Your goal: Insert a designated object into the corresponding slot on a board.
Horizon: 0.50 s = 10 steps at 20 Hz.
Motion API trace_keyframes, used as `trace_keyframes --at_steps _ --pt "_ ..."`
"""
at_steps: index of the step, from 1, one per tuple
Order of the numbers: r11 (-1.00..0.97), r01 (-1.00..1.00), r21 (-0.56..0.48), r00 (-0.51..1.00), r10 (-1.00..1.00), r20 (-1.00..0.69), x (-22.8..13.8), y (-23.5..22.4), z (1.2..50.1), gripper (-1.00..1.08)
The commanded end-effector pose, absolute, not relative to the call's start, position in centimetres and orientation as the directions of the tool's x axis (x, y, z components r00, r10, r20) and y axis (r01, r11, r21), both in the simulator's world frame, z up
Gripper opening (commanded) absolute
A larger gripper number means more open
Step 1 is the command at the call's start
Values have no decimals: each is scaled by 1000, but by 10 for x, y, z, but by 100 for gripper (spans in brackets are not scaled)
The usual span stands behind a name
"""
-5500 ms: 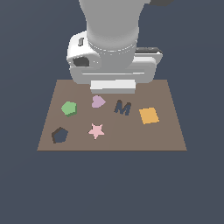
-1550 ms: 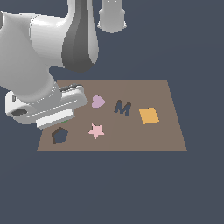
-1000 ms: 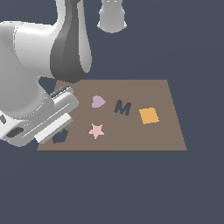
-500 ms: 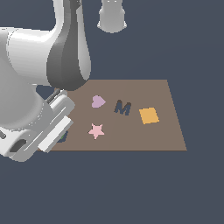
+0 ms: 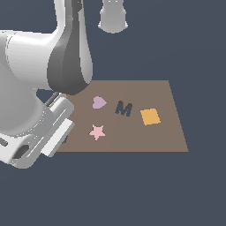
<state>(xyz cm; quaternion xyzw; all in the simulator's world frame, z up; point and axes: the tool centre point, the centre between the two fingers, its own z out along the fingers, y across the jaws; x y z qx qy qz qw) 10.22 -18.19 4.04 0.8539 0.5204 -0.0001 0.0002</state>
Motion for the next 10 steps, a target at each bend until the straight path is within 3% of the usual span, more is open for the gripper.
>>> trace_keyframes --at_steps 1,10 --pt "-457 889 1 457 889 0 102 -182 41 -100" --pt "-462 887 1 462 887 -1 102 -182 31 -100"
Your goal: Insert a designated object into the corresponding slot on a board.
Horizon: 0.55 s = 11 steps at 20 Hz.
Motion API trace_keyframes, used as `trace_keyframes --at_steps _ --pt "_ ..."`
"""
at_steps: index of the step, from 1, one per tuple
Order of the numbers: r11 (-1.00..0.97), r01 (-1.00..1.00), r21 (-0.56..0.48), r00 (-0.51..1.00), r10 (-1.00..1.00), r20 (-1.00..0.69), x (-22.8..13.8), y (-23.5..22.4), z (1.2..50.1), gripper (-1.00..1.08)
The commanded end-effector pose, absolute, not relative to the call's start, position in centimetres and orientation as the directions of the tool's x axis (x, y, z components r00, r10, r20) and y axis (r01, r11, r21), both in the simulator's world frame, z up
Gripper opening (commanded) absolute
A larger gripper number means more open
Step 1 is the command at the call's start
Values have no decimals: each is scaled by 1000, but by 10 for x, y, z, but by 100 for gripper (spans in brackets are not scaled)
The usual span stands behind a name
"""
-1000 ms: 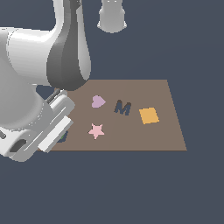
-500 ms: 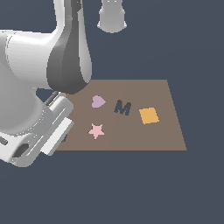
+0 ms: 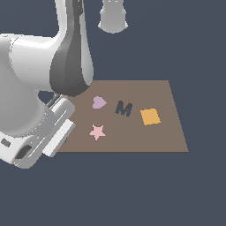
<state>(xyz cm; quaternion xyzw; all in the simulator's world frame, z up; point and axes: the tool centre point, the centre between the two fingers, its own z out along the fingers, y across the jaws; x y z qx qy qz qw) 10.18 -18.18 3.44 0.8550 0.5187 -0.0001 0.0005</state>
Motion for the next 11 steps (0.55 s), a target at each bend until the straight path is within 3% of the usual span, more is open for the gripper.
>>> trace_keyframes --at_steps 1,2,11 --pt "-462 887 1 462 887 -1 102 -182 31 -100" --pt "-462 887 1 462 887 -1 102 -182 31 100" --pt "-462 887 1 462 887 -1 102 -182 31 100"
